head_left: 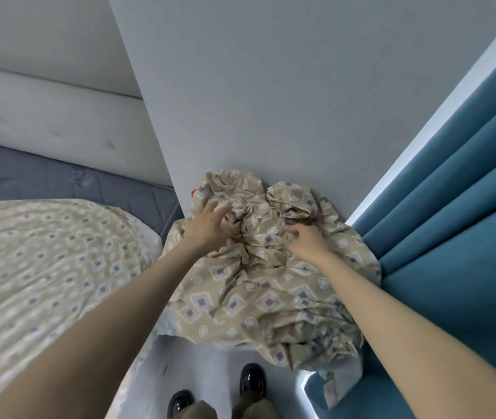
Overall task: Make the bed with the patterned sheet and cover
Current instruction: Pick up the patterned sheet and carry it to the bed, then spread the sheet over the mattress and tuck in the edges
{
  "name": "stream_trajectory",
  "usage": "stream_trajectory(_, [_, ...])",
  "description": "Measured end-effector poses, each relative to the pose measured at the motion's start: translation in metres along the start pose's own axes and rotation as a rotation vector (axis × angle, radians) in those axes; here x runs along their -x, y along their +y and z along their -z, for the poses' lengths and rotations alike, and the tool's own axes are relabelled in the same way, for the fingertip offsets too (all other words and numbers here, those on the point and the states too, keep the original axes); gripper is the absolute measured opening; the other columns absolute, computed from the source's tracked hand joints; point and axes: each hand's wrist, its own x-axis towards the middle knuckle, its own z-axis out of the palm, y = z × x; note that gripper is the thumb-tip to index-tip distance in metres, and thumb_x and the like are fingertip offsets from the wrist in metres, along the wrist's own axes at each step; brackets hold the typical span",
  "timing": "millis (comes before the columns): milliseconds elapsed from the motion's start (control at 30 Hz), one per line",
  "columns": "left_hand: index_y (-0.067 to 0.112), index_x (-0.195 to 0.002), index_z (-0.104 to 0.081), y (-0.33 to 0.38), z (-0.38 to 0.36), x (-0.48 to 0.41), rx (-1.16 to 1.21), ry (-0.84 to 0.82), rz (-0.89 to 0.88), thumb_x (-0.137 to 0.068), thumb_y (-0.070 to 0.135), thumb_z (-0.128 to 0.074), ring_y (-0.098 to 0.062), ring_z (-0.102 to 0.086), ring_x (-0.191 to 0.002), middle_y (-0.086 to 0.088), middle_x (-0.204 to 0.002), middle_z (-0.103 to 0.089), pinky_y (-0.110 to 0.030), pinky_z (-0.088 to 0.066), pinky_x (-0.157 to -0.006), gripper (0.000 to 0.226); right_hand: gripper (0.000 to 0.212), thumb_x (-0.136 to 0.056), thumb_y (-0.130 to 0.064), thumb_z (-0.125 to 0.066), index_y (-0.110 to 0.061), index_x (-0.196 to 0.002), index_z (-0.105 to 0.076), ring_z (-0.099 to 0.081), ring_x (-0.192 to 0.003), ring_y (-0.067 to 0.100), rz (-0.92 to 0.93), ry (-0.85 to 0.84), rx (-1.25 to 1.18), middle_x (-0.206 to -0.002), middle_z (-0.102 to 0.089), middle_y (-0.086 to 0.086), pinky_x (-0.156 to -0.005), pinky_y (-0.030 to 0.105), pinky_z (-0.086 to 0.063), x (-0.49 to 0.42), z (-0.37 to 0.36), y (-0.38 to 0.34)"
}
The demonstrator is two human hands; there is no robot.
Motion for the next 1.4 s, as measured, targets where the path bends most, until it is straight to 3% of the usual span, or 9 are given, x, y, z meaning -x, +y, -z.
stream_trajectory(200, [0.031,-0.143,-0.036,-0.017,0.019,0.037,0.093,0.067,-0.013,-0.088,0.026,-0.053,-0.023,-0.039,-0.132,-0.001,-0.147,-0.037,-0.040,-0.043,-0.098,0.058,0.044,-0.089,-0.017,-0.059,-0.015,-0.133,-0.052,-0.049,-0.126,0.022,0.037,0.010,-0.056,-0.137,-0.052,0.004,-0.100,0.029,-0.040,0.038,-0.003,-0.026])
stream_trajectory(367, [0.025,-0.135,-0.049,-0.048,0.048,0.088,0.412,0.201,0.063,-0.090,0.029,-0.055,-0.021,-0.056,-0.117,-0.002,-0.130,-0.059,-0.037,-0.046,-0.096,0.046,0.038,-0.090,-0.019,-0.060,-0.019,-0.128,-0.056,-0.051,-0.122,0.015,0.158,0.064,-0.181,-0.134,-0.055,-0.003,-0.100,0.028,-0.040,0.082,-0.004,-0.076])
stream_trajectory(500, [0.020,-0.132,-0.054,-0.090,0.075,0.148,0.550,0.311,0.144,-0.090,0.022,-0.056,-0.021,-0.058,-0.113,-0.003,-0.127,-0.061,-0.030,-0.044,-0.094,0.042,0.038,-0.089,-0.018,-0.061,-0.020,-0.128,-0.058,-0.052,-0.120,0.012,0.294,0.090,-0.258,-0.130,-0.057,-0.005,-0.092,0.022,-0.038,0.124,-0.021,-0.127])
stream_trajectory(633, [0.020,-0.132,-0.055,-0.155,0.093,0.212,0.663,0.384,0.239,-0.090,0.020,-0.056,-0.019,-0.060,-0.112,-0.005,-0.126,-0.061,-0.035,-0.048,-0.095,0.041,0.038,-0.088,-0.015,-0.061,-0.019,-0.125,-0.060,-0.053,-0.118,0.012,0.416,0.058,-0.265,-0.127,-0.059,-0.002,-0.097,0.025,-0.041,0.155,-0.054,-0.192])
stream_trajectory(767, [0.023,-0.130,-0.056,-0.220,0.104,0.272,0.739,0.449,0.357,-0.091,0.021,-0.055,-0.019,-0.061,-0.107,-0.004,-0.126,-0.061,-0.030,-0.050,-0.085,0.039,0.035,-0.088,-0.014,-0.061,-0.019,-0.123,-0.060,-0.054,-0.117,0.013,0.510,-0.038,-0.261,-0.125,-0.059,-0.001,-0.099,0.029,-0.043,0.174,-0.093,-0.251])
stream_trajectory(933, [0.024,-0.130,-0.056,-0.303,0.110,0.344,0.819,0.564,0.596,-0.090,0.021,-0.056,-0.012,-0.061,-0.091,-0.004,-0.125,-0.061,-0.028,-0.049,-0.072,0.039,0.034,-0.092,-0.022,-0.059,-0.020,-0.126,-0.057,-0.050,-0.122,0.014,0.625,-0.231,-0.155,-0.130,-0.055,-0.003,-0.089,0.024,-0.040,0.186,-0.150,-0.331])
stream_trajectory(1133, [0.021,-0.129,-0.056,-0.377,0.089,0.425,0.907,0.703,0.883,-0.091,0.017,-0.056,-0.015,-0.058,-0.094,-0.007,-0.124,-0.061,-0.027,-0.044,-0.081,0.038,0.037,-0.094,-0.020,-0.056,-0.018,-0.131,-0.053,-0.051,-0.117,0.015,0.739,-0.501,0.016,-0.133,-0.051,0.000,-0.083,0.025,-0.042,0.192,-0.233,-0.421])
stream_trajectory(1200, [0.020,-0.129,-0.056,-0.390,0.079,0.443,0.931,0.724,0.960,-0.091,0.016,-0.056,-0.013,-0.057,-0.094,-0.007,-0.123,-0.061,-0.025,-0.043,-0.079,0.038,0.036,-0.094,-0.020,-0.056,-0.019,-0.130,-0.054,-0.052,-0.108,0.012,0.786,-0.547,0.074,-0.131,-0.052,-0.001,-0.080,0.024,-0.042,0.192,-0.258,-0.441])
stream_trajectory(1400, [0.018,-0.129,-0.056,-0.410,0.047,0.485,1.050,0.850,1.243,-0.091,0.013,-0.055,-0.013,-0.056,-0.099,-0.009,-0.123,-0.061,-0.023,-0.043,-0.076,0.039,0.035,-0.094,-0.019,-0.055,-0.019,-0.129,-0.055,-0.052,-0.108,0.011,0.955,-0.781,0.317,-0.131,-0.053,-0.002,-0.082,0.022,-0.040,0.196,-0.334,-0.503])
